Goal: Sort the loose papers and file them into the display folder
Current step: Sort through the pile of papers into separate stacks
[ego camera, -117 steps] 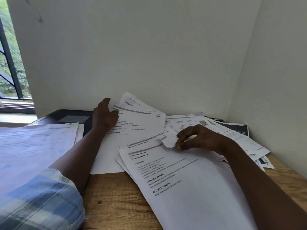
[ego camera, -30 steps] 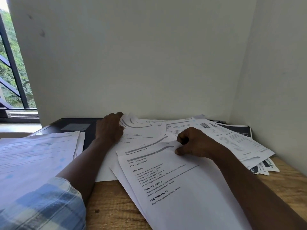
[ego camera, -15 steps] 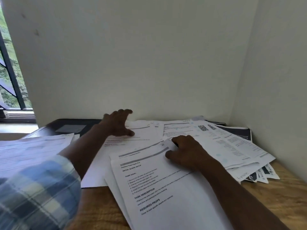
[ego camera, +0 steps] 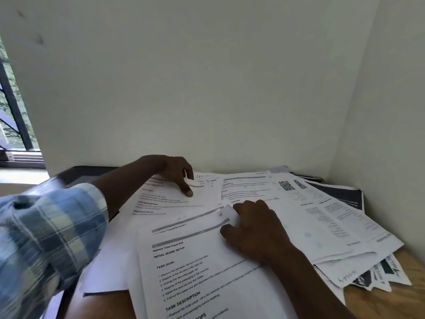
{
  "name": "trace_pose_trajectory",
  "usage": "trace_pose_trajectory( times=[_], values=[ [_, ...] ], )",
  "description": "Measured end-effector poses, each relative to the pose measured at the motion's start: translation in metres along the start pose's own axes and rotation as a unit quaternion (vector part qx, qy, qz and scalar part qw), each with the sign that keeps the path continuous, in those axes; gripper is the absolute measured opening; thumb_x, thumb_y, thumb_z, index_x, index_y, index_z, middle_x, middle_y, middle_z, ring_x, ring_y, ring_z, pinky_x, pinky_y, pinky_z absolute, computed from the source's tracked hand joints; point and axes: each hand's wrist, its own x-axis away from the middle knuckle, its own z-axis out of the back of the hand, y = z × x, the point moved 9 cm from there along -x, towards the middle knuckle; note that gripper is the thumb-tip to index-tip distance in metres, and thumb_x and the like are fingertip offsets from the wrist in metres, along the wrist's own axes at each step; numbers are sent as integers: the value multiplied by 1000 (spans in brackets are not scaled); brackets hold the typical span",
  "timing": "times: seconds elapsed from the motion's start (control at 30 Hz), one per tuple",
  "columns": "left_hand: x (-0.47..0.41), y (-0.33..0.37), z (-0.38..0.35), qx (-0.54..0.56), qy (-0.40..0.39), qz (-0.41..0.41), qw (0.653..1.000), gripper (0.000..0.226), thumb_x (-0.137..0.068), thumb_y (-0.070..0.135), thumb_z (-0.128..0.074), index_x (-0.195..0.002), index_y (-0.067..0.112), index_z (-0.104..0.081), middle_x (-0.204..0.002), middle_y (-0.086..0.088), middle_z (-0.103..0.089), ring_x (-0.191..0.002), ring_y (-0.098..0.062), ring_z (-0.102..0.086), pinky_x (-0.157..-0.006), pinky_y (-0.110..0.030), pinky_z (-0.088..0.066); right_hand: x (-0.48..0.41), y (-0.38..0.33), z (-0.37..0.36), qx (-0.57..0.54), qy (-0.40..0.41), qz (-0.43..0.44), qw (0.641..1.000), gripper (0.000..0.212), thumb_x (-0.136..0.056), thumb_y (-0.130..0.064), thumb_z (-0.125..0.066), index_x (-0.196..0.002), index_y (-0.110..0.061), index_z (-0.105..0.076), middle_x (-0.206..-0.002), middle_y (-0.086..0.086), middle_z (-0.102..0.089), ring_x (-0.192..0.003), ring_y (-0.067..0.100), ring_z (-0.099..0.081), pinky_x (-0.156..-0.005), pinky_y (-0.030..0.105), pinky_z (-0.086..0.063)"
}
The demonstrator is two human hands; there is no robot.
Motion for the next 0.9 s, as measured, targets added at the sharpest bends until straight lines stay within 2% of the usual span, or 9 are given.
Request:
trace_pose_trajectory(
  times=[0.17,0.27,0.33,0.37,0.47,0.57,0.73,0.83,0.9],
  values=[
    [6,-3,18,16,28,-38,999,21,-82,28,-87,-83,22,-67,-84,5,-64,-75,-12,-60,-64,-22,-44,-3,1,-4,16,0,-5,1000,27,-92,-50,-53,-101,-25,-56,-116,-5,-60,-116,22,-46,-96,37,-37],
    [20,1,53,-73,148,-41,985,18,-88,31,-80,-100,23,-68,-102,0,-68,-98,-24,-64,-73,-26,-42,-5,3,-5,24,-8,-8,1000,25,-92,-48,-54,-99,-25,-54,-115,-5,-59,-115,23,-46,-95,37,-37],
    [44,9,84,-187,270,-33,944,28,-95,34,-68,-122,25,-67,-122,-2,-65,-113,-30,-62,-84,-33,-45,-6,4,-1,25,10,-9,1000,27,-90,-50,-52,-95,-24,-55,-110,-4,-56,-115,23,-45,-93,38,-37],
    [61,17,97,-237,334,-37,912,26,-98,33,-62,-123,28,-66,-122,-1,-64,-108,-32,-65,-81,-35,-46,-7,6,2,23,33,-9,999,31,-87,-52,-50,-94,-23,-57,-107,-2,-55,-113,24,-45,-92,39,-37],
    [115,40,127,-302,480,-81,820,20,-95,21,-58,-112,27,-65,-103,0,-66,-73,-36,-68,-58,-32,-38,-7,17,20,-46,143,-20,988,41,-80,-49,-46,-92,-15,-65,-97,4,-58,-105,31,-50,-86,42,-41],
    [167,50,148,-297,561,-85,768,18,-93,15,-64,-107,25,-65,-91,1,-68,-56,-34,-62,-50,-27,-33,-3,26,38,-74,214,-20,974,46,-94,-52,-40,-102,-15,-66,-98,5,-64,-103,33,-56,-84,42,-44],
    [257,72,179,-264,643,-94,713,14,-100,22,-58,-110,26,-66,-93,0,-69,-62,-34,-65,-52,-27,-32,13,13,94,-139,331,19,933,30,-104,-52,-45,-91,-26,-54,-77,-8,-51,-87,30,-58,-71,40,-46],
    [316,92,199,-245,673,-103,690,15,-101,32,-57,-110,27,-67,-97,0,-72,-72,-36,-69,-56,-32,-41,29,-10,135,-210,400,73,889,29,-98,-52,-56,-90,-25,-61,-84,-9,-58,-91,23,-54,-74,45,-49],
    [350,105,213,-209,671,-111,703,17,-99,38,-61,-110,29,-69,-103,3,-75,-84,-36,-70,-67,-39,-49,43,-26,162,-251,426,99,863,32,-94,-54,-64,-94,-22,-66,-93,-10,-61,-97,18,-54,-78,50,-51]
  ],
)
